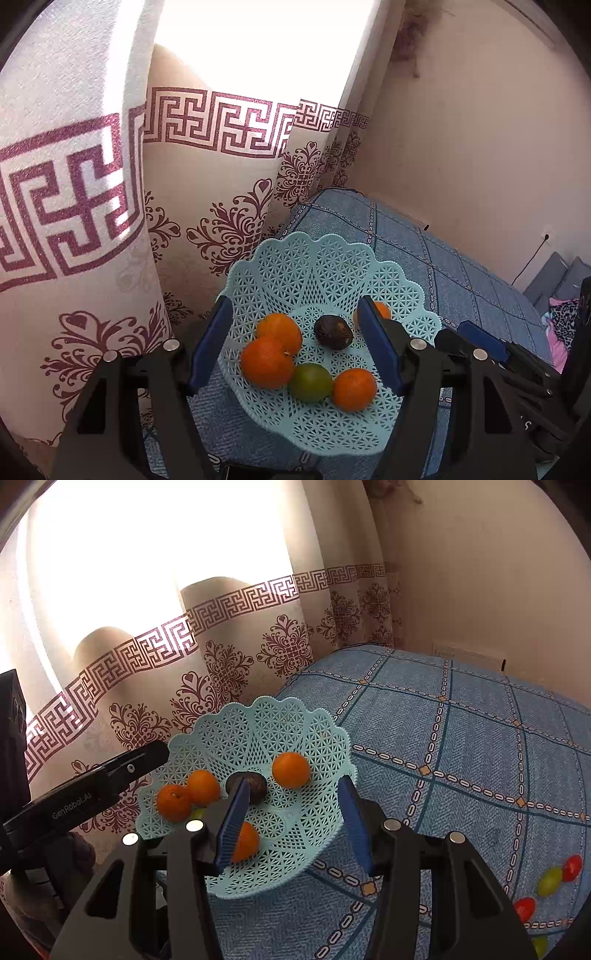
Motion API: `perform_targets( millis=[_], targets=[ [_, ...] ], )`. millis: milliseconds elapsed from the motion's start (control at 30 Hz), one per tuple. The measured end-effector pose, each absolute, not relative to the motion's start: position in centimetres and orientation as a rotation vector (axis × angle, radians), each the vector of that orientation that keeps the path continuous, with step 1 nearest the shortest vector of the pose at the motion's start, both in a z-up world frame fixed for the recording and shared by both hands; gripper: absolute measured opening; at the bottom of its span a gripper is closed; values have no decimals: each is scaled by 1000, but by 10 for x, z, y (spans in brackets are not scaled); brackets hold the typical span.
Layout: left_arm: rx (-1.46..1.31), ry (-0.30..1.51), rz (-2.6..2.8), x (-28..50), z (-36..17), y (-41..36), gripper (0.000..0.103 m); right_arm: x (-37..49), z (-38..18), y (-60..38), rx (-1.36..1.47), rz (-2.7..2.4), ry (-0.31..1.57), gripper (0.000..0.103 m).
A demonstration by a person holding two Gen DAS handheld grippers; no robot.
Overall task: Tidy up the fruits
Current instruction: 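Open both tools to drop the oranges into the basket, then move both open tools away from the basket toward the tomatoes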
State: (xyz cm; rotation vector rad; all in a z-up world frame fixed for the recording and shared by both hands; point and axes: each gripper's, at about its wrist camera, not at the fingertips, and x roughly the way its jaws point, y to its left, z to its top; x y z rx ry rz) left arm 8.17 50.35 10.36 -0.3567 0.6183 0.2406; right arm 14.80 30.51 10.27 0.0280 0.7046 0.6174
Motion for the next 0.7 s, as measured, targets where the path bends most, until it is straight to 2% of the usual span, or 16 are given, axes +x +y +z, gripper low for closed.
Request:
perform_targets(
  millis=[167, 300, 600, 700],
  targets=[
    [-360, 615, 240, 81, 104, 503, 72, 142, 102, 301, 28, 611, 692, 50],
    [-363, 609, 238, 81, 104, 502, 81, 139, 101, 296, 42, 610, 691, 50],
    [-348, 608, 238, 83, 102, 490, 85, 132, 99, 280, 63, 590, 685, 51],
    [-322, 597, 235, 82, 106, 482, 90, 135, 100, 271, 78, 573, 683, 51]
  ],
)
